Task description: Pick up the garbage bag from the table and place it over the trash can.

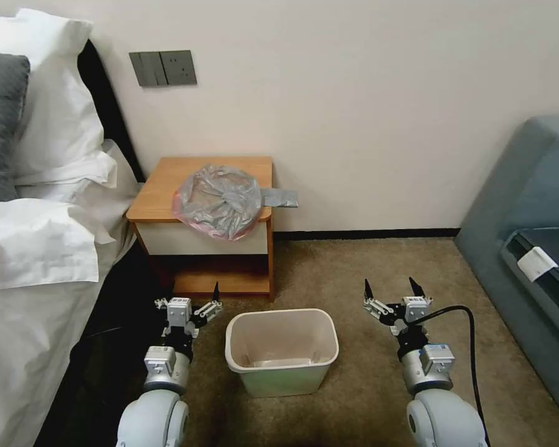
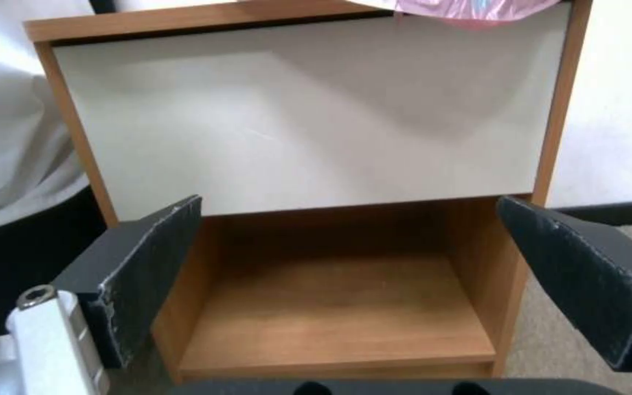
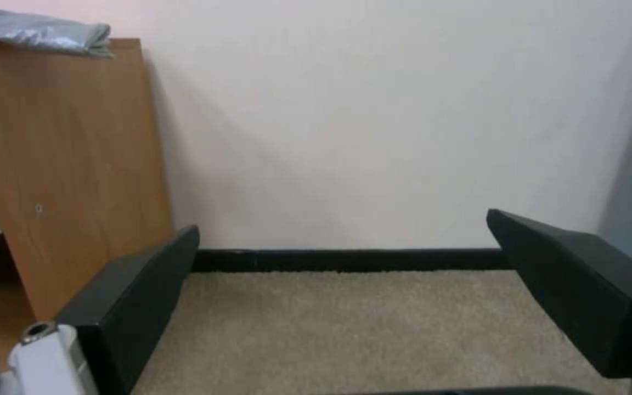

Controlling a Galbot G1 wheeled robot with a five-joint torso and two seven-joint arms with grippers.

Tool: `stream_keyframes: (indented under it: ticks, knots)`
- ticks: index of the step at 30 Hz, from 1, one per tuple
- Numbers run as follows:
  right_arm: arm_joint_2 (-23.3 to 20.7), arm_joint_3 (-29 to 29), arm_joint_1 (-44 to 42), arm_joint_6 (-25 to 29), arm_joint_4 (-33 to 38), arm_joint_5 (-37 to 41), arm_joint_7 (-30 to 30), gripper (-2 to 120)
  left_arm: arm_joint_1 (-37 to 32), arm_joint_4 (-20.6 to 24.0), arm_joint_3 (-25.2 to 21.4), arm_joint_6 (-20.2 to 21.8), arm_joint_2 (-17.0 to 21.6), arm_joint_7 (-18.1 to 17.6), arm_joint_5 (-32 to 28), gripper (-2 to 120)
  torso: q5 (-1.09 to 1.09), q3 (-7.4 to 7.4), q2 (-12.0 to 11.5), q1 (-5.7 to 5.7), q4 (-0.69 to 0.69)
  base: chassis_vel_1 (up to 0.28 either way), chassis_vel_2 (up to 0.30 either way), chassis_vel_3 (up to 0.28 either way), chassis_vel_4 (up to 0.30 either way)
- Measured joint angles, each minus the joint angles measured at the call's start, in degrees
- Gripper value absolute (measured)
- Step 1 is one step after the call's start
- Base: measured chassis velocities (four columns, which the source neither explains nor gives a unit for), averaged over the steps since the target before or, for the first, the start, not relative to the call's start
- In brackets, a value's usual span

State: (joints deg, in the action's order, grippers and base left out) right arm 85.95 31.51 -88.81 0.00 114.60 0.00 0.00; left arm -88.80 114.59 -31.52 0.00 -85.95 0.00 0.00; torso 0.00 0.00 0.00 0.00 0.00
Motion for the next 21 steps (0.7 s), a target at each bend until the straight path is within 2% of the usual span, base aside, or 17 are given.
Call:
stream_keyframes:
  ticks: [21]
  knots:
    - [0.0, 0.0, 0.0, 0.0, 0.0, 0.0, 0.0, 100, 0.0, 0.0, 0.0, 0.0, 0.0, 0.0, 0.0, 100, 0.0, 0.0, 0.0, 0.0, 0.0, 0.0, 0.0, 0.0, 0.0]
